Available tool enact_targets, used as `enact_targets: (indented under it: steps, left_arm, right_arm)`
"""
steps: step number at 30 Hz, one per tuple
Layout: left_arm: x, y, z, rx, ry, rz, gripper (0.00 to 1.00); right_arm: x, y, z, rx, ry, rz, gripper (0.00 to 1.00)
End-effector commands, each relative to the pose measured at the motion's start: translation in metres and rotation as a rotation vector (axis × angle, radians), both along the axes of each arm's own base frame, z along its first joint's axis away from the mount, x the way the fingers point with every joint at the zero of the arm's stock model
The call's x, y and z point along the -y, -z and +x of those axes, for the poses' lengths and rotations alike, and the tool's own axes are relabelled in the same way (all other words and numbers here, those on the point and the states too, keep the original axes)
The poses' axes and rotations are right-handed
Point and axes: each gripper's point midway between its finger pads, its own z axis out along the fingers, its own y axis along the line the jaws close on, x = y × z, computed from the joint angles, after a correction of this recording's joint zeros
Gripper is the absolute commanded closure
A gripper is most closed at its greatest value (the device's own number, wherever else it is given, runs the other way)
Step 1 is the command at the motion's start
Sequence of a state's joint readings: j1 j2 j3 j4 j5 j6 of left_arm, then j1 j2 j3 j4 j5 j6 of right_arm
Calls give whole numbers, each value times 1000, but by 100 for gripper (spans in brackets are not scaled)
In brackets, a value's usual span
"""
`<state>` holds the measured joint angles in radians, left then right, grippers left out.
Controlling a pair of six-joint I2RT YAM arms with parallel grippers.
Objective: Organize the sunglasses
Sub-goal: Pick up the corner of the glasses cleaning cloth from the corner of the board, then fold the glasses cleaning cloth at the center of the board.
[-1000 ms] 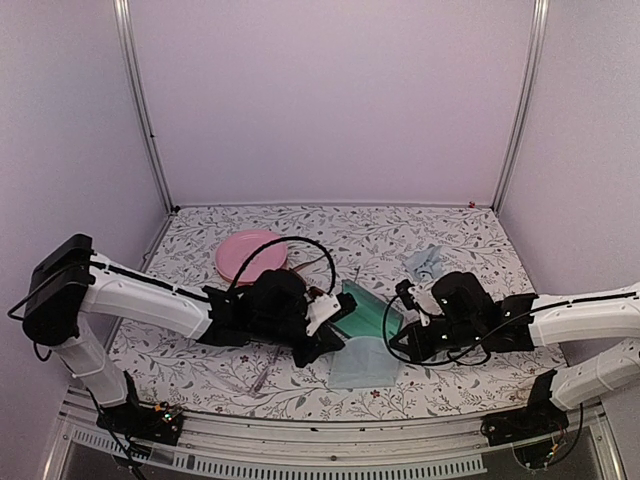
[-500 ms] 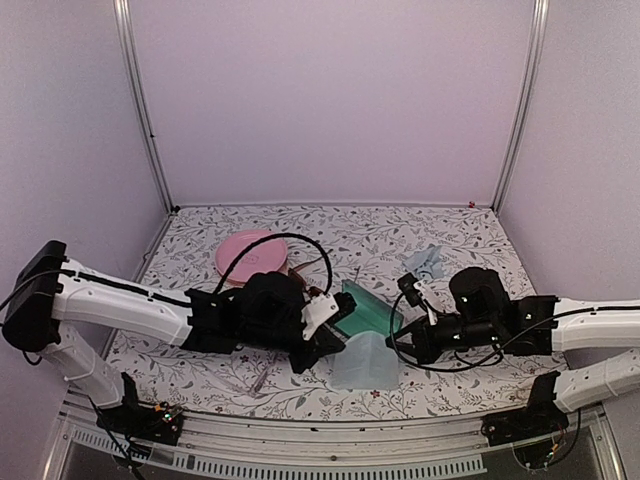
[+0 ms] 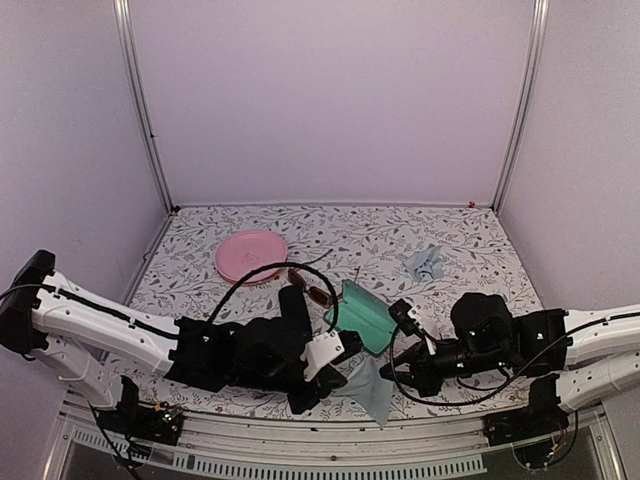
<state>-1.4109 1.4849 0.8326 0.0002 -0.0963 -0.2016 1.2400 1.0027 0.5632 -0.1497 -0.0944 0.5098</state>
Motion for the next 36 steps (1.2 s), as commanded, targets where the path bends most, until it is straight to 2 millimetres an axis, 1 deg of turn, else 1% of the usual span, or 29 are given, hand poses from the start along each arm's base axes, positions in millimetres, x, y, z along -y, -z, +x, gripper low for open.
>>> enact_targets:
  steps: [1, 5, 7, 9, 12, 16, 19, 24, 25, 30, 36]
  left_arm:
    - [-8, -7, -17, 17, -56, -4, 100]
    - [-9, -12, -32, 34, -70, -10, 100]
    - [-10, -10, -36, 33, -78, -5, 100]
    - [-13, -4, -36, 33, -89, 9, 100]
    - [-16, 4, -31, 51, -112, 34, 100]
    - [-16, 11, -21, 74, -134, 61, 100]
    - [-15, 17, -12, 77, -146, 78, 100]
    - [-18, 24, 9, 89, -178, 95, 100]
    - [-19, 24, 16, 92, -189, 96, 100]
    - [-20, 31, 37, 97, -201, 102, 100]
    - [-19, 40, 55, 97, -187, 124, 100]
  right_arm:
    - [1, 3, -15, 10, 18, -22, 100]
    - [0, 4, -24, 16, 25, -34, 100]
    - [1, 6, -24, 13, 39, -41, 100]
    - [4, 13, -21, 9, 66, -60, 100]
    - [9, 21, -13, 17, 118, -93, 100]
    - [17, 28, -2, 28, 195, -134, 100]
    - [22, 29, 6, 36, 245, -153, 100]
    - [28, 39, 21, 34, 301, -198, 100]
    - [29, 41, 24, 35, 311, -209, 100]
    - [31, 44, 43, 57, 353, -246, 100]
    - [29, 47, 66, 76, 369, -282, 100]
